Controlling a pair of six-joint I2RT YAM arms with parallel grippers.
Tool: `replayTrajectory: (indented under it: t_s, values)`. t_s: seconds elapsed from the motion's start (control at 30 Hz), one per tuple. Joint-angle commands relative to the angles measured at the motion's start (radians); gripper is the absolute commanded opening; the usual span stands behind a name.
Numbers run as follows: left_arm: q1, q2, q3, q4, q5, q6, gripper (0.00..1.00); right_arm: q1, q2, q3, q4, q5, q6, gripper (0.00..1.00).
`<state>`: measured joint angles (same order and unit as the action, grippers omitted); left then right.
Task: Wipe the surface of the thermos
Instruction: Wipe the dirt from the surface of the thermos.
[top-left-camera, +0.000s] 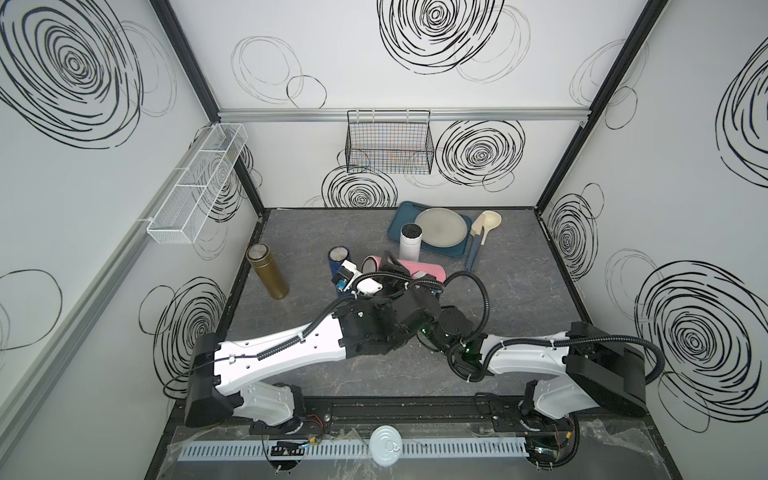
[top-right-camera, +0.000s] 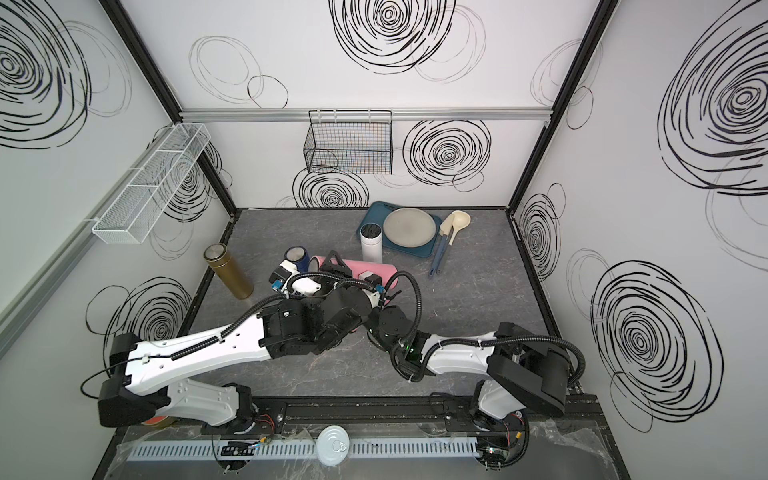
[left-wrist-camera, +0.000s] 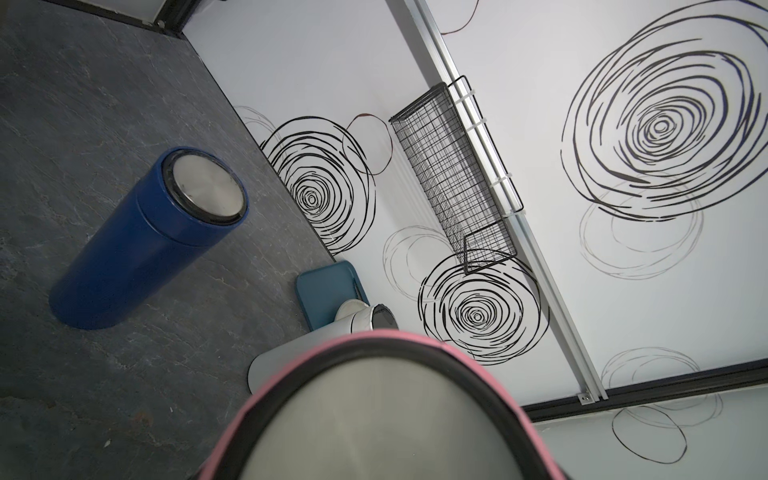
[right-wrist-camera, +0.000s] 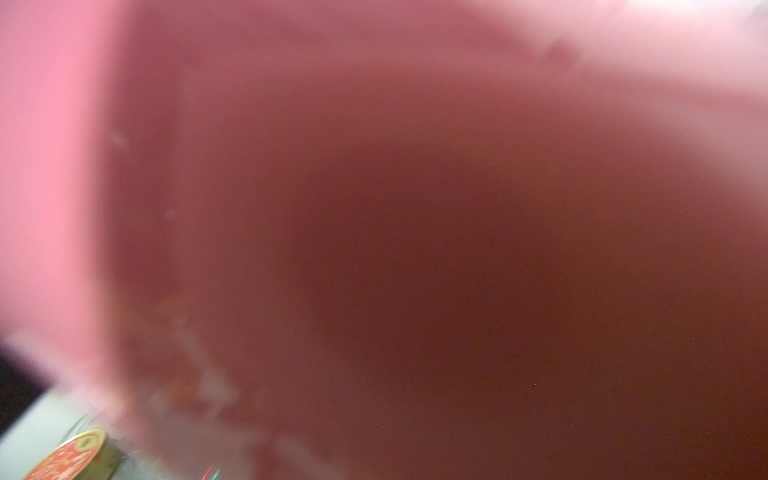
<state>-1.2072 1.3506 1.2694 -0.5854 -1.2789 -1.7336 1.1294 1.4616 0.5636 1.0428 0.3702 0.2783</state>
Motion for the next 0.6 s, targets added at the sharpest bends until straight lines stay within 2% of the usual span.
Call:
replayTrajectory:
  t_s: [0.0, 0.2, 0.33, 0.5, 0.57]
  values:
    - [-0.054, -0.026, -0.01, -0.055, 0.126, 0.024, 0.0, -0.05, -0.012, -0.02, 0.05, 0.032, 0.038, 0.0]
    - [-0.052, -0.062, -0.051, 0.003, 0.106, 0.09, 0.0, -0.082, -0.149, -0.241, 0.023, 0.154, 0.089, 0.0]
    - [-0.045, -0.068, -0.07, 0.102, 0.111, 0.227, 0.0, -0.049, -0.255, -0.225, -0.047, 0.088, 0.056, 0.0]
    - [-0.042, -0.053, -0.065, 0.218, 0.126, 0.446, 0.0, -0.014, -0.297, -0.127, -0.097, -0.065, 0.019, 0.0]
    - [-0.042, -0.051, -0.072, 0.285, 0.139, 0.537, 0.0, -0.017, -0.296, -0.115, -0.104, -0.076, 0.024, 0.0]
